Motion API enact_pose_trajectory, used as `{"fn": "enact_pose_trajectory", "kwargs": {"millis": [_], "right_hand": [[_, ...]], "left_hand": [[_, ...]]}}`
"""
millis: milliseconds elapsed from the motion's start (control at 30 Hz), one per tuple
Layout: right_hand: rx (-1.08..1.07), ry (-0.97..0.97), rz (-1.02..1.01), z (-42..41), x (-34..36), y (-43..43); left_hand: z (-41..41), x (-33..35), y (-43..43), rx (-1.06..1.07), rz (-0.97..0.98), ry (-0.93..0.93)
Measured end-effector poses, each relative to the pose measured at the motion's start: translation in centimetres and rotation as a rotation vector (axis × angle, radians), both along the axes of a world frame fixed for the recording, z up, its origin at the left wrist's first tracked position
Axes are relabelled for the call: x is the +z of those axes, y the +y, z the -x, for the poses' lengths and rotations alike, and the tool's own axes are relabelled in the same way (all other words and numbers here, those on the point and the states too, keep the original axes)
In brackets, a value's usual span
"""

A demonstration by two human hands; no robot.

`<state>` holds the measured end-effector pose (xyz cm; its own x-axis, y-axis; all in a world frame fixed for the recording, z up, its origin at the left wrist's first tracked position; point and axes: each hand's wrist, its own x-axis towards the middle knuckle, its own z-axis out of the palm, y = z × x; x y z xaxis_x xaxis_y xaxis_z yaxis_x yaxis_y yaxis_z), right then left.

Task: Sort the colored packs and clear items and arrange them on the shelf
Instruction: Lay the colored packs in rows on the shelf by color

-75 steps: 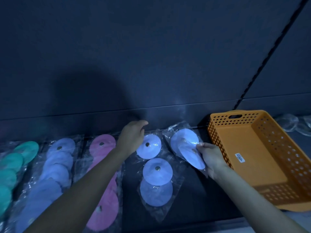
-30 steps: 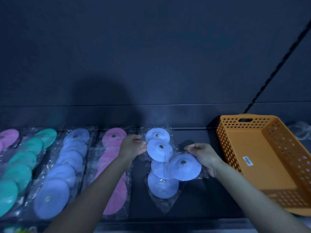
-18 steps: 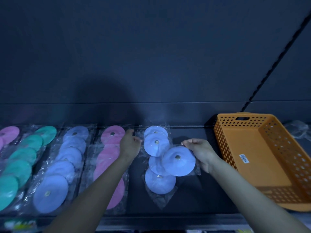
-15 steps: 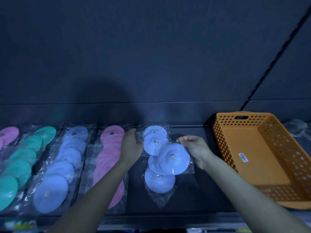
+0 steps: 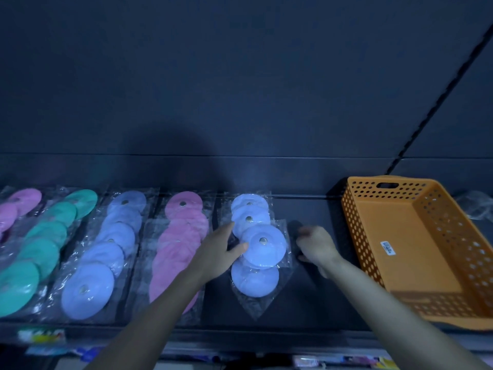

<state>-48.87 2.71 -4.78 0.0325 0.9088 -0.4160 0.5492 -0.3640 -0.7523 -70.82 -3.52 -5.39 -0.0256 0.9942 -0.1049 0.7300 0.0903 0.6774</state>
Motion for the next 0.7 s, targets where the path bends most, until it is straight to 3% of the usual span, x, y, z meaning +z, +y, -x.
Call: {"fn": "enact_pose_trajectory", "kwargs": {"millis": [167,333,433,600,700], "right_hand": [[0.000,0.176,0.167,0.3,0.0,-1.0],[-0.068,0.306,0.228,0.1,-0.3,-2.0],[-0.092,0.142,0.109,-0.9,-0.5,-1.8],[0.145,-0.528,-0.251,-3.9,1.1,-0.7],[0.168,-0.642,-0.386,-4.8,1.4,0.2]], "left_hand": [[-0.9,0.6,0.4,0.096,0.022,0.004],[-1.4,1.0,1.2,0.056,0.076,0.166],[-1.2,0.8,1.4,0.090,0.075,0.223],[-1.0,0.3,1.2,0.113,0.072,0.243],[-1.1,0.1,1.2,0.107,0.081,0.213]]}}
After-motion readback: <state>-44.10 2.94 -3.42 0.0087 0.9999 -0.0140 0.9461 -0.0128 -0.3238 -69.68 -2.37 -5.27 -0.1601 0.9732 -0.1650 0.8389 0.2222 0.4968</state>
